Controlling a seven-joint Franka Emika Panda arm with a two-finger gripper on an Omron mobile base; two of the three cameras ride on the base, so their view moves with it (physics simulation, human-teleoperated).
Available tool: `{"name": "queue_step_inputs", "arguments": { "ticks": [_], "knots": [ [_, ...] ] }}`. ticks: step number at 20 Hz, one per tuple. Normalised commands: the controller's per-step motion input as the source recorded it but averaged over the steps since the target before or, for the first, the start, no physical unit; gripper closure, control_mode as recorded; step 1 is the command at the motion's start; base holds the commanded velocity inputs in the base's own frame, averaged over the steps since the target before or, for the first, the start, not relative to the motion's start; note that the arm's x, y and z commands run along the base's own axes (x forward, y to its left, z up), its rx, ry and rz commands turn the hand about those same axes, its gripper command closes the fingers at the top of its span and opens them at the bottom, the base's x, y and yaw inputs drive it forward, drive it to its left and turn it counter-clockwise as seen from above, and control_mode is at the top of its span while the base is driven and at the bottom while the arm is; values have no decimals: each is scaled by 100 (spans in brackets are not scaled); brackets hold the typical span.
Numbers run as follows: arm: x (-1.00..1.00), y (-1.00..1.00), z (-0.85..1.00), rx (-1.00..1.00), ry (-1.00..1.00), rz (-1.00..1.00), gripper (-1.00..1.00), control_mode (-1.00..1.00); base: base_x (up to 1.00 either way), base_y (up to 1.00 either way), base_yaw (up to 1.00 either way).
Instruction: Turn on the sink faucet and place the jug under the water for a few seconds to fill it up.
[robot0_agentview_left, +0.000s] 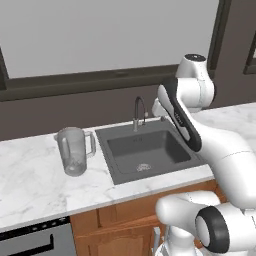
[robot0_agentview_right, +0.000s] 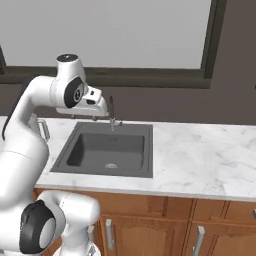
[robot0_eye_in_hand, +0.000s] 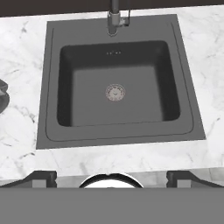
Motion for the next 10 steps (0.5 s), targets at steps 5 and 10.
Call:
{"name": "queue_step_inputs", "arguments": {
  "ticks": [5, 10],
  "knots": [
    [0, 0, 0, 0, 0, 0, -100, 100, 25, -28, 0],
    [0, 0, 0, 0, 0, 0, -100, 100, 49, 0, 0]
  ]
}}
